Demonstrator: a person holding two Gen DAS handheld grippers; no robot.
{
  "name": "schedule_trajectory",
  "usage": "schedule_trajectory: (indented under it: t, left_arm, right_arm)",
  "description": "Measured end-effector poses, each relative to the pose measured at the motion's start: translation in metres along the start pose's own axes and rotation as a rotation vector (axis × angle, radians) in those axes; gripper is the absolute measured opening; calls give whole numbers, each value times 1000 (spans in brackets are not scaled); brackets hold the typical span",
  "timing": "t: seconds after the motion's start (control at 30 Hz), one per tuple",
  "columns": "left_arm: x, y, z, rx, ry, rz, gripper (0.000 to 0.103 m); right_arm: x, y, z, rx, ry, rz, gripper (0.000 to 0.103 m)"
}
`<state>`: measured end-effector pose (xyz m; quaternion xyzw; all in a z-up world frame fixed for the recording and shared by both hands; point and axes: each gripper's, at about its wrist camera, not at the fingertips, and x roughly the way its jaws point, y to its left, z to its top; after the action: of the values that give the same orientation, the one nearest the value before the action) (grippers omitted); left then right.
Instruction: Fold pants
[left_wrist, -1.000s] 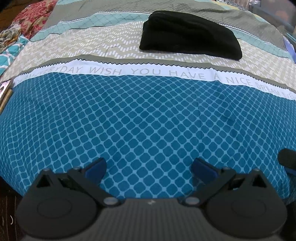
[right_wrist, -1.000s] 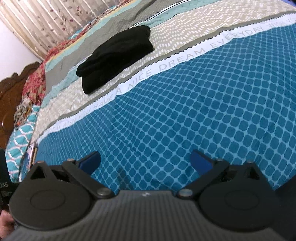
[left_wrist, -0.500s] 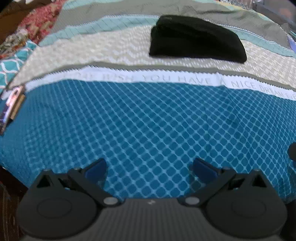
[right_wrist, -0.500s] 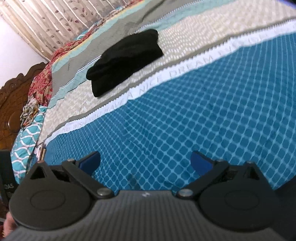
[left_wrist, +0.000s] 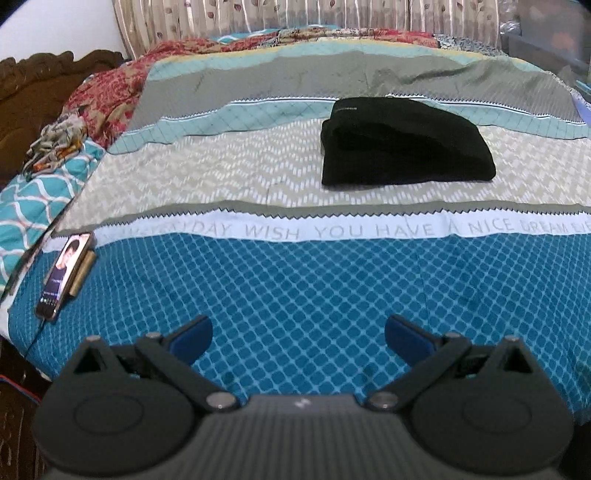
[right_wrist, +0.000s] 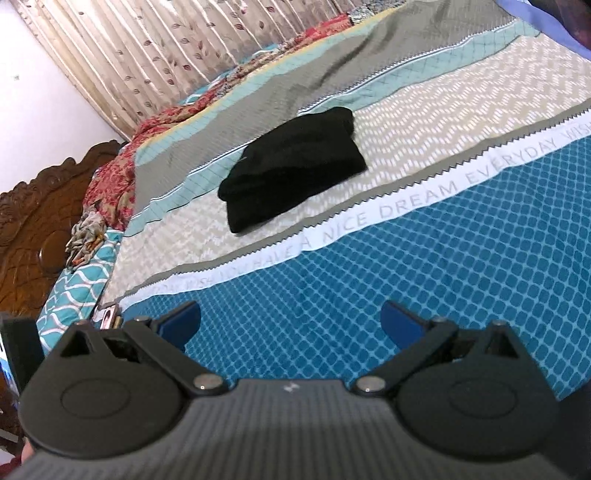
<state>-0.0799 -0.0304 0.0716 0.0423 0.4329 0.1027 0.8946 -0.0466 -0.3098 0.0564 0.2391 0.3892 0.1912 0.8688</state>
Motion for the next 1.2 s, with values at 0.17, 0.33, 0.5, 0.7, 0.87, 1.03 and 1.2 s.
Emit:
schedule_trajectory:
  t: [0.17,0.33,0.5,0.7,0.87,1.03,1.2]
  left_arm:
    - [0,2,1,-1,-4,17,103]
    - [2,7,-1,-11,-4,38,103]
    - [3,10,-1,-14,1,50,103]
    - [5,9,-3,-9,15,44,103]
    - [7,8,-6,-10,39,26,103]
    - [9,5,-10,0,57,26,103]
    - [9,3,-12,10,61,26,103]
  right_arm:
    - [9,0,-5,-6,36,11,103]
    - [14,3,-11,13,60,18,103]
    - [14,2,-14,30,68,18,103]
    - [15,1,-17,54,82,16,103]
    - [16,-2,-19,70,97,15,103]
    - [17,-3,-21,88,108,10,103]
    - [18,-4,-23,100,118,7,103]
